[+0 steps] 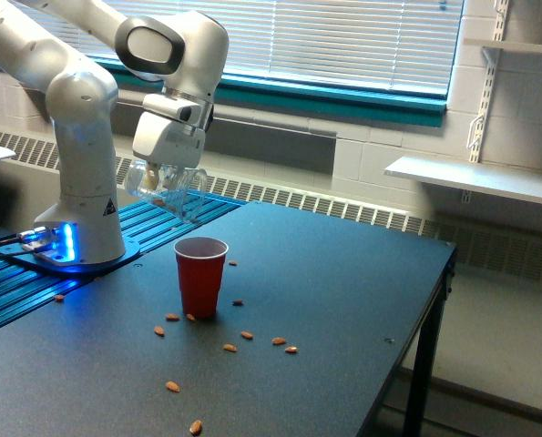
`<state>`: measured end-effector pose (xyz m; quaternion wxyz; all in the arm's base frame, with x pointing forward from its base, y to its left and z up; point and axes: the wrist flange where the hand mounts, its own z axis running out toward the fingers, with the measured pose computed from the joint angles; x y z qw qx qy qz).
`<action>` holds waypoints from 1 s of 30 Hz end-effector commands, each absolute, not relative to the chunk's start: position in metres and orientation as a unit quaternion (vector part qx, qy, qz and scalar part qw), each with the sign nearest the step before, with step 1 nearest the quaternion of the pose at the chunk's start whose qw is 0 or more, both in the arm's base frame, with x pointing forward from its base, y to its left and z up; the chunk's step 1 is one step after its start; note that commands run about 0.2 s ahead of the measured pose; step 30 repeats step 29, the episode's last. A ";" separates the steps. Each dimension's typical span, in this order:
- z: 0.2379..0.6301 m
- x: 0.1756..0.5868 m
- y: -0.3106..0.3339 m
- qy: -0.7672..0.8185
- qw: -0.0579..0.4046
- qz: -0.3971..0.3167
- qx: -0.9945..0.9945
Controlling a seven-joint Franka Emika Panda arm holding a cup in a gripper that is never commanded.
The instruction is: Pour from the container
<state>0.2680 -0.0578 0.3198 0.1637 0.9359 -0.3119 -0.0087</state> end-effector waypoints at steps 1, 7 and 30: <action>0.314 0.270 -0.054 -0.324 0.171 -0.008 0.930; 0.314 0.276 -0.054 -0.322 0.177 -0.008 0.930; 0.327 0.287 -0.063 -0.314 0.160 0.000 0.936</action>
